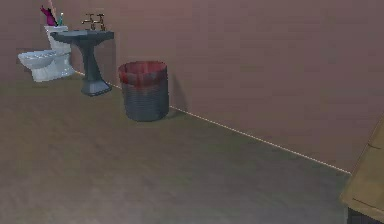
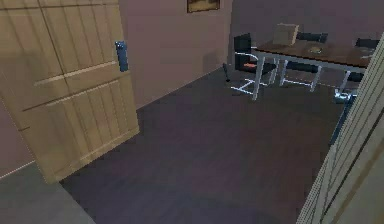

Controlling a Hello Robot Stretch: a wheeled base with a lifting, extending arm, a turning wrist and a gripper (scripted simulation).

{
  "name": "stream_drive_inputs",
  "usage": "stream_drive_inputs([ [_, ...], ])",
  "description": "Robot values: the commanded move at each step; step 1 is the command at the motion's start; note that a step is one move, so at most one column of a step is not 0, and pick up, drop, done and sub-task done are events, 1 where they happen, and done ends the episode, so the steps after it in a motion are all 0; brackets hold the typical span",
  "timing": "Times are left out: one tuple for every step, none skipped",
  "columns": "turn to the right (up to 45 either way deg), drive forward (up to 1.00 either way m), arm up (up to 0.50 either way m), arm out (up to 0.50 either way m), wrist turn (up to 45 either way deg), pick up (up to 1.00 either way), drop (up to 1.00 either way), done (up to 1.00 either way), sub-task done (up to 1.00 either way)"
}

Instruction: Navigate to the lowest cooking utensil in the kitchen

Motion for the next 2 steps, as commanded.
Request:
stream_drive_inputs([
  [12.0, 0.00, 0.00, 0.00, 0.0, 0.00, 0.00, 0.00, 0.00],
  [0.0, 0.20, 0.00, 0.00, 0.0, 0.00, 0.00, 0.00, 0.00],
])
